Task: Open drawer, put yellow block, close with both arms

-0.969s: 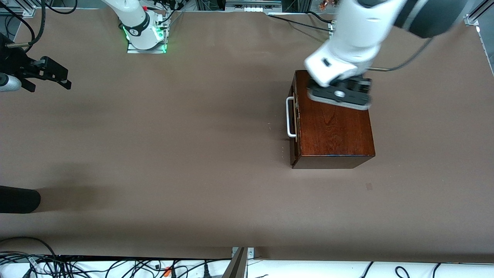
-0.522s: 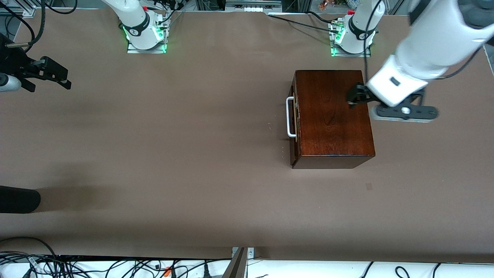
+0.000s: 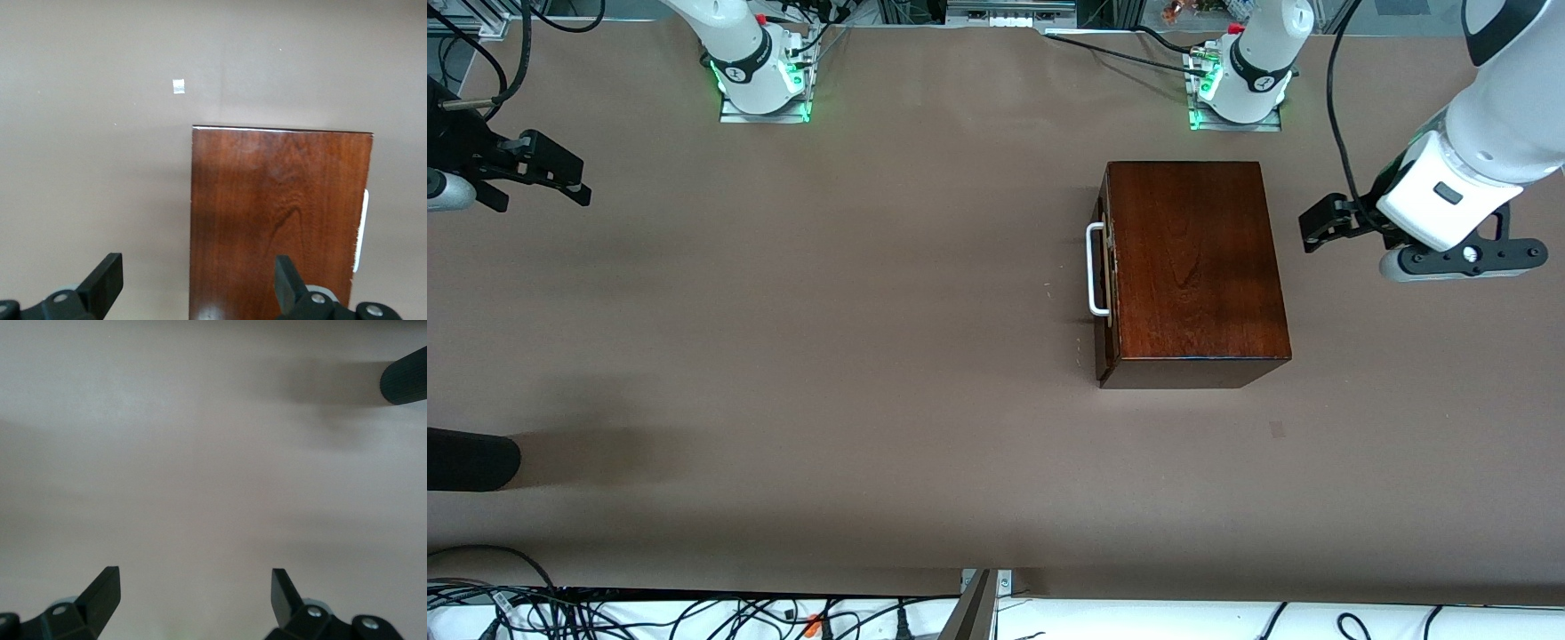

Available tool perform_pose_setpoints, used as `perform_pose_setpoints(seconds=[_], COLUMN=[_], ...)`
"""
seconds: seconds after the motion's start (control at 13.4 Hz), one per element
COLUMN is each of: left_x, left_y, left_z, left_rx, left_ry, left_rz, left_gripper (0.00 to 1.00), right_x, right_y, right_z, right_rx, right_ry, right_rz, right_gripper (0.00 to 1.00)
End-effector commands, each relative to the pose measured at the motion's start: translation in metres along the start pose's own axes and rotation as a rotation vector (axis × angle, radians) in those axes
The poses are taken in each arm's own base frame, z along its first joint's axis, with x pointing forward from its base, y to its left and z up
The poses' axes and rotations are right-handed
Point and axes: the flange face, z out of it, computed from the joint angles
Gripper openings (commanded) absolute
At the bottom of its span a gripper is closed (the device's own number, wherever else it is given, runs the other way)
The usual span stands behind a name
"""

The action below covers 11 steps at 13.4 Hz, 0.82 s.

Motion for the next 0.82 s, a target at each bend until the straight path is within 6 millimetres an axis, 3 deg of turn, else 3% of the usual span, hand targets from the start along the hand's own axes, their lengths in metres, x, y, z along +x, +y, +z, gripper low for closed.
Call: perform_pose_setpoints(seconds=[0.0, 0.3, 0.75], left_x=[-0.033, -0.034, -0.032], left_y=[-0.016, -0.048, -0.055], left_z=[0.006, 0.006, 0.005], left_rx=[-0.017, -0.028, -0.029], left_ry=[0.037, 0.036, 0.038], left_rz=[0.056, 0.13, 0.11], left_gripper=[1.0, 1.0, 1.0], right_x=[0.002, 0.002, 0.002], right_y=[0.002, 0.002, 0.003], right_z=[-0.005, -0.005, -0.005], right_rx=[-0.005, -0.005, -0.005], right_ry=[0.01, 0.012, 0.012], right_rz=[0.004, 0.004, 0.005], right_gripper=[1.0, 1.0, 1.0])
